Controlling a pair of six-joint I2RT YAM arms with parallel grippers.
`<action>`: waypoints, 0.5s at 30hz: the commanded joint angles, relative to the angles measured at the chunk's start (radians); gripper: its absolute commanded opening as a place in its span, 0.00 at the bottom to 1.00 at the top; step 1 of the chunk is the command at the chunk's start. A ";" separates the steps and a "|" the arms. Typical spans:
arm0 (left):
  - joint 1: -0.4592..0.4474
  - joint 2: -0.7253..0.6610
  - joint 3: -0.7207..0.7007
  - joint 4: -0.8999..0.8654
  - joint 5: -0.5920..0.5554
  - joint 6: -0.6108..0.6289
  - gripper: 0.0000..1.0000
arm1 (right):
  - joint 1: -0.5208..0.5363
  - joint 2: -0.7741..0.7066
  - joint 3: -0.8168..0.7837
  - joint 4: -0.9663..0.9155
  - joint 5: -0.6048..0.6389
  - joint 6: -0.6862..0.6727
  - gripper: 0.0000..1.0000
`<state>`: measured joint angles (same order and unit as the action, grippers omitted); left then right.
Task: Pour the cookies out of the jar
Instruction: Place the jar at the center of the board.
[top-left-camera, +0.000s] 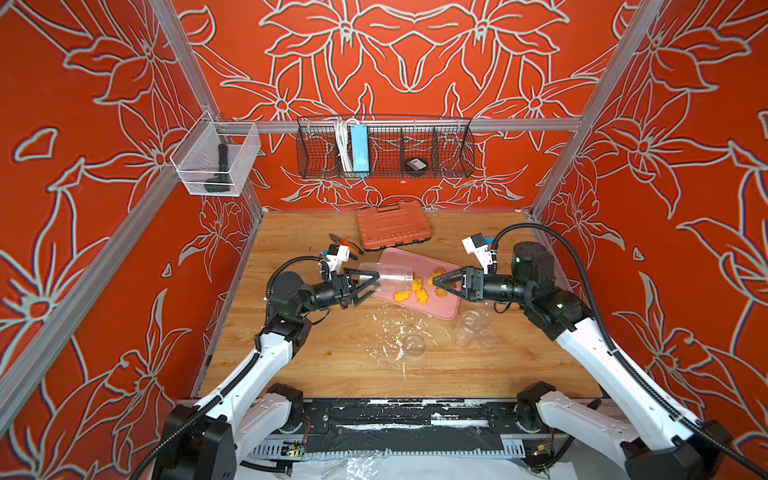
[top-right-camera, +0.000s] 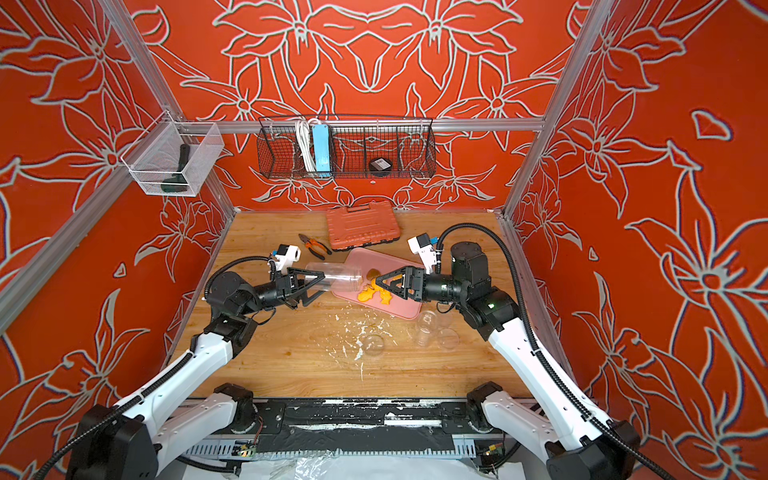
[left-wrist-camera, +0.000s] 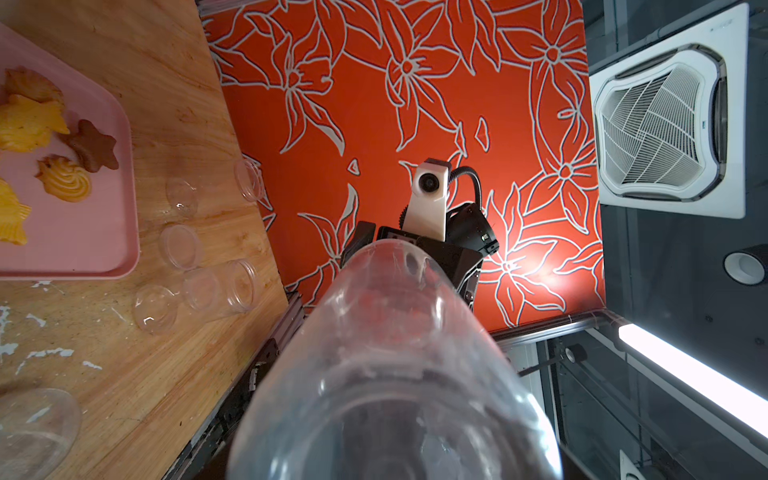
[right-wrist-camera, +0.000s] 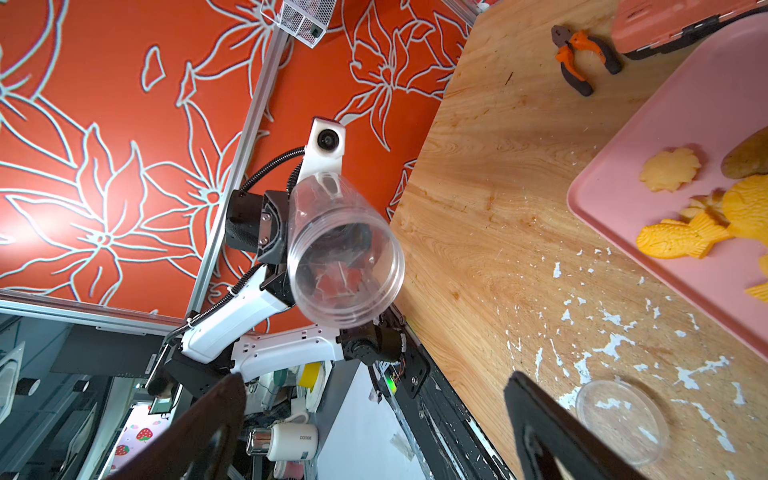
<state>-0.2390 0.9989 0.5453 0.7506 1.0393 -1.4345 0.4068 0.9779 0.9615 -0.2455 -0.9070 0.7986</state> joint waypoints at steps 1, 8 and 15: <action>-0.032 0.018 0.044 0.040 -0.007 -0.013 0.67 | 0.004 0.002 0.010 0.047 -0.037 0.034 0.99; -0.119 0.047 0.080 0.025 -0.056 0.009 0.67 | 0.013 0.005 0.016 0.069 -0.038 0.055 0.99; -0.174 0.066 0.102 0.031 -0.080 0.013 0.67 | 0.026 0.005 0.016 0.096 -0.040 0.079 0.99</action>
<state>-0.3908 1.0592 0.6151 0.7433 0.9646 -1.4246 0.4213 0.9821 0.9619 -0.1925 -0.9070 0.8543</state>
